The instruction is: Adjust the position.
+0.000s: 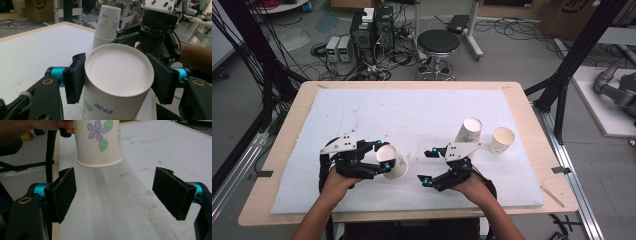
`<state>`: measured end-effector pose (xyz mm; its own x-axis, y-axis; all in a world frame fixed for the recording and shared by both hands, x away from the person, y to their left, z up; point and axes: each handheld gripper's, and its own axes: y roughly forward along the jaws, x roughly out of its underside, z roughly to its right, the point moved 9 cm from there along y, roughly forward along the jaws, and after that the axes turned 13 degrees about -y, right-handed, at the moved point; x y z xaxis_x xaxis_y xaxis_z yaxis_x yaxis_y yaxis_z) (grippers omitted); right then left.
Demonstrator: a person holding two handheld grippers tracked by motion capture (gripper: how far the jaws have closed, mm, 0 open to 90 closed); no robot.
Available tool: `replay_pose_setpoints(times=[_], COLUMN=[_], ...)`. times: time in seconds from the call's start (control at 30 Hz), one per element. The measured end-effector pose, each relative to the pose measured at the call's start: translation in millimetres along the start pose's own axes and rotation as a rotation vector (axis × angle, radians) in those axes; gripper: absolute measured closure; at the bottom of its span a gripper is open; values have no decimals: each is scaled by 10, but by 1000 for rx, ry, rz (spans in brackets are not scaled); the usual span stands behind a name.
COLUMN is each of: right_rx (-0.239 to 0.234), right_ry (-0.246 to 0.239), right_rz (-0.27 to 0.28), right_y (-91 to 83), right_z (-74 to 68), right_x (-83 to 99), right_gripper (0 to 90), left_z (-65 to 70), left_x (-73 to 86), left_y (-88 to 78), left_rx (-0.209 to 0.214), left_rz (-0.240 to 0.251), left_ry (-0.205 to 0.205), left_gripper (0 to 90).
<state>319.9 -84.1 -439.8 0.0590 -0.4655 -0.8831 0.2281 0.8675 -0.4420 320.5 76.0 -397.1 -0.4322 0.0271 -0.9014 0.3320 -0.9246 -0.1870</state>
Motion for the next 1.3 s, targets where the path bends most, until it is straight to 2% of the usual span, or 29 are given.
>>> replay_pose_setpoints(times=[0.1,0.33,0.77,1.03,1.13,1.3], right_rx=[0,-33,-86,-126,-136,-155], right_ry=[2,-30,-49,-49,-46,-36], right_rz=[2,-1,-3,4,10,22], right_y=[11,101,267,393,425,438], right_z=[-2,-60,-100,-150,-157,-151], right_x=[-19,-128,-248,-313,-322,-325], right_gripper=[197,197,197,197,203,272], left_z=[11,42,128,186,193,202], left_x=[4,-25,-42,-70,-68,-64], left_y=[16,21,103,146,153,137], left_rx=[1,8,59,95,102,101], left_rz=[-7,-7,-30,-20,-19,-7], left_ry=[-5,-6,8,2,-5,-17], left_gripper=[352,353,354,354,354,354])
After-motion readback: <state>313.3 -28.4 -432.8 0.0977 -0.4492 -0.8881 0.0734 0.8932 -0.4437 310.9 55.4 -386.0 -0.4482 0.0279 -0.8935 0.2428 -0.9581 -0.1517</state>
